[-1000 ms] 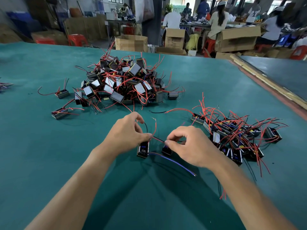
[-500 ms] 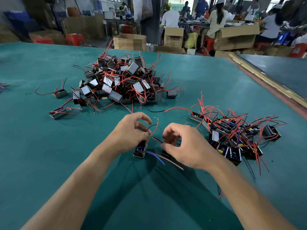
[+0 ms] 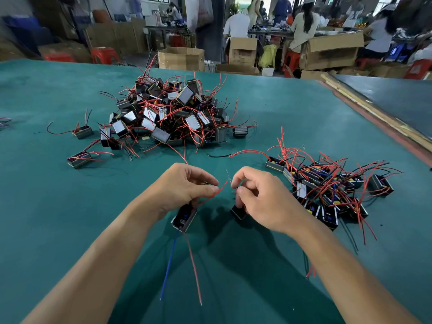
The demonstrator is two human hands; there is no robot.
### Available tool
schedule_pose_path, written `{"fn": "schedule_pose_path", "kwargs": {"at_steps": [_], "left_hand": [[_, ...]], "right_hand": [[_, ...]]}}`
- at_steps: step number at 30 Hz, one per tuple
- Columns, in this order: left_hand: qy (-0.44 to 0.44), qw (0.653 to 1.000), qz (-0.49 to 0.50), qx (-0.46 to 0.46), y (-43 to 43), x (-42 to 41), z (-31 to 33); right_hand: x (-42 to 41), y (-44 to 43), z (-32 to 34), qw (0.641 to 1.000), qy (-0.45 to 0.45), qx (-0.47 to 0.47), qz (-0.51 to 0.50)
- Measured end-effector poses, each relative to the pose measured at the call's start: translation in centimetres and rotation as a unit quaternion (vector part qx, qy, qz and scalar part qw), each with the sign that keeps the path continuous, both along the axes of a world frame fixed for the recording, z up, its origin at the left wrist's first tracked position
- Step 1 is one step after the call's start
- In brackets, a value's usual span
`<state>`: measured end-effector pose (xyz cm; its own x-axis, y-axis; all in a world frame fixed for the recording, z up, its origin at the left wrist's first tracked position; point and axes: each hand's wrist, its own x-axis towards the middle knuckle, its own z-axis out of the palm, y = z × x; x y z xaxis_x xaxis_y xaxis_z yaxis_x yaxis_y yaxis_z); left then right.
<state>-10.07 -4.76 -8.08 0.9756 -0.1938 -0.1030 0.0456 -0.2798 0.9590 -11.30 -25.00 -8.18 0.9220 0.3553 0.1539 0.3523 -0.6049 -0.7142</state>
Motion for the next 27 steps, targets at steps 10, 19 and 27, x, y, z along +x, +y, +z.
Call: {"fn": "schedule_pose_path", "kwargs": {"at_steps": [10,19,27], "left_hand": [[-0.019,0.999,0.021,0.045,0.0,0.3,-0.4],[-0.056,0.987,0.023,0.151,0.6,0.6,-1.0],[-0.02,0.99,-0.006,0.137,1.3,0.5,-0.5]], "right_hand": [[0.3,0.0,-0.1,0.998,0.056,0.037,-0.008],[0.5,-0.5,0.0,0.996,0.04,0.071,-0.027],[0.8,-0.7,-0.5,0.997,0.014,0.073,-0.013]]}}
